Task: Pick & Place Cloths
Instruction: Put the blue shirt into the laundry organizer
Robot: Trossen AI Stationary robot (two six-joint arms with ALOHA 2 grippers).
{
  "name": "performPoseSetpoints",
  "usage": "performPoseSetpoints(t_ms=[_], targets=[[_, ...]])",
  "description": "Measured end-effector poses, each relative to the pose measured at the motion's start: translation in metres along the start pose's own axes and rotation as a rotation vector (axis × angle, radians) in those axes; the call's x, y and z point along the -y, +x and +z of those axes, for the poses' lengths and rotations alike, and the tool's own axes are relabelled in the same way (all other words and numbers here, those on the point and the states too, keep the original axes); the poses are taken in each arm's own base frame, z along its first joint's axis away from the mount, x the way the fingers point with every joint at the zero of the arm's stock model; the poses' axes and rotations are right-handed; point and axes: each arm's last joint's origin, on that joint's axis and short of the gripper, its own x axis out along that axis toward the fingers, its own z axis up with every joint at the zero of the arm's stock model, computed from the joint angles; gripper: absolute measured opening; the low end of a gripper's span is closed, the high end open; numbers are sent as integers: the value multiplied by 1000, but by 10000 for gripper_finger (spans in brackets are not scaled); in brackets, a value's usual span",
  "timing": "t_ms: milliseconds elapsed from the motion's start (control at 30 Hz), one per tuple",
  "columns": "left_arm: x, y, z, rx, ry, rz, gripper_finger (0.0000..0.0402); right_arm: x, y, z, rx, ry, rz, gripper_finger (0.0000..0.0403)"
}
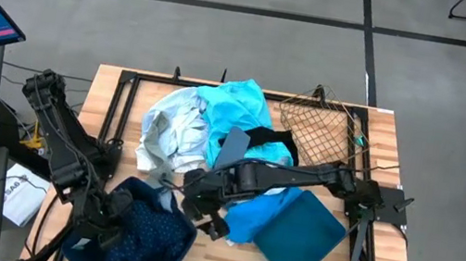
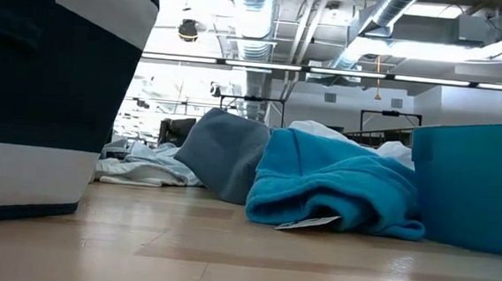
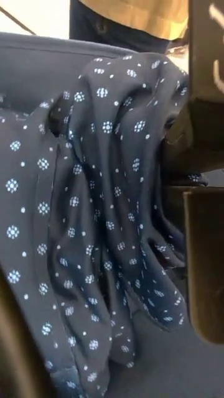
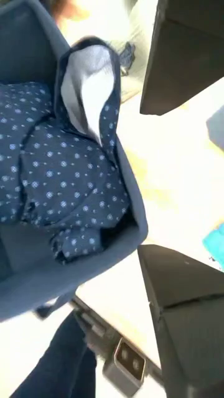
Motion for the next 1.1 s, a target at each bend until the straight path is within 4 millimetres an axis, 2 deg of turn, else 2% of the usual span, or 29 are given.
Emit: performPoseSetpoints(t_ms=[200,367,533,667,800,900,1100], targets=[[-3,15,1,42,-41,110,1,1,-52,1,35,36,-25,343],[-2,45,0,58,-38,220,1,1,-103,-4,61,89,-48,340],[-2,69,-2,28,-41,302,1,-8,-155,-13,77,108,-58,340],[-2,77,-3,22,-32,314,9,-19,-194,-21,112,119,-68,340],[0,75,-3,12,10,293,43,-30,-230,-30,159,132,-80,340],[3,65,-2,4,28,233,84,-38,-254,-38,189,156,-85,340],[11,16,-1,-21,-13,-35,173,-51,-292,-52,256,208,-93,340]])
